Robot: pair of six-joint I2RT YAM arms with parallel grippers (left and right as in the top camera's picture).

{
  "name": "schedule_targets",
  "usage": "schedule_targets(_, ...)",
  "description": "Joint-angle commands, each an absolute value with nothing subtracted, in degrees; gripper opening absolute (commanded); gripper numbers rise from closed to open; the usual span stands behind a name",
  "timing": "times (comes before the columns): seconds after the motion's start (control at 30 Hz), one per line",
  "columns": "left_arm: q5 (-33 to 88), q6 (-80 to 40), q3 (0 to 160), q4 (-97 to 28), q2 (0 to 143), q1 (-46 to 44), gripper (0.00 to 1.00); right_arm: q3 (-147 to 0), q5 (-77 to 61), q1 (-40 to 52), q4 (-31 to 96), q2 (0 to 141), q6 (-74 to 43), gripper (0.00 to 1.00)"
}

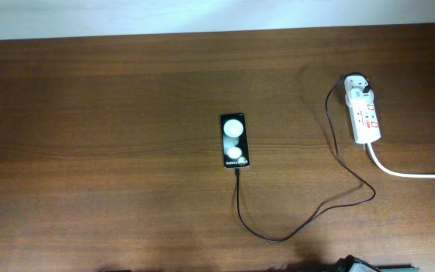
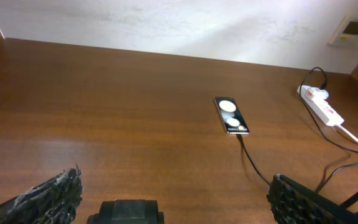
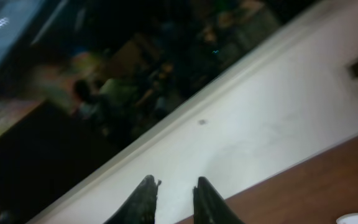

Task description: Plug charger to phone and switch on socket

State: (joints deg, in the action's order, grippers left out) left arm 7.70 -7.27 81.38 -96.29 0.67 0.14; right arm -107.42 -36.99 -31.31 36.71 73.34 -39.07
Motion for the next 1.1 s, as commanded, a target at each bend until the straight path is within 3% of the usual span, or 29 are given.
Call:
schedule_targets(0.0, 5.0, -6.8, 81.5, -95.6, 0.4, 0.4, 0.99, -107.4, -42.9, -29.4, 38.9, 70.1, -39.2, 0.36)
schedule_targets(0.03, 4.4, -6.8, 81.2, -93.3, 0.4, 0.4, 0.99, -107.4, -42.8, -28.6, 40.3, 69.5, -39.2, 0.42)
schedule_targets(0.2, 2.1, -6.8, 71.9, -73.7, 0.4, 0.4, 0.99, -106.9, -42.8, -22.4, 41.8, 67.9, -39.2, 0.58)
schedule_targets(0.47, 0.2, -6.8, 36.3, -41.4, 0.4, 0.4, 0.99, -101.5, -35.2, -13.8, 41.8, 60.7, -34.7, 0.7)
schedule_targets(0.77, 1.5, -6.8, 6.1, -3.3, 0.4, 0.4, 0.99, -99.2, -33.5, -13.3, 41.5, 52.3, -34.7, 0.79)
schedule_targets(0.83, 1.7, -6.8, 1.4, 1.3, 0.4, 0.4, 0.99, -99.2, -33.5, -13.3, 41.5, 51.5, -34.7, 0.79)
schedule_targets(1.07, 2.1, -6.7, 0.5, -4.6, 0.7, 0.4, 0.99, -99.2, -33.5, -13.3, 41.5, 50.6, -34.7, 0.84)
